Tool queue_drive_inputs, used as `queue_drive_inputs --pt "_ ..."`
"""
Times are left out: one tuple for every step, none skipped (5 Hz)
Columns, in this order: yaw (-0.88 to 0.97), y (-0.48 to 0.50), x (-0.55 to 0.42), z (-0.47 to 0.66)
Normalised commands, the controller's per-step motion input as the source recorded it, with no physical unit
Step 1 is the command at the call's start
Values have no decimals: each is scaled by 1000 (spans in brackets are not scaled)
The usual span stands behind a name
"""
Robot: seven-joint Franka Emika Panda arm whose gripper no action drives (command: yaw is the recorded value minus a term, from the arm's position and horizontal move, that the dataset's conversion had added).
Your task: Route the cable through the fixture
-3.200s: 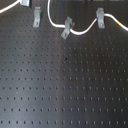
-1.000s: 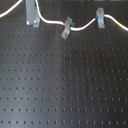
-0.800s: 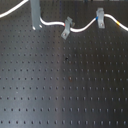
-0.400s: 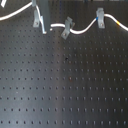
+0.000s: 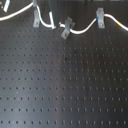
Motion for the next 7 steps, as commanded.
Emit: queue_drive_inputs --pt "-337 -113 399 -250" --pt "-320 -54 306 -134" --pt "-134 129 -144 261" --pt "-80 117 -316 387" --pt "-51 43 -274 425" --pt "0 -194 -102 151" --pt "0 -370 181 -181"
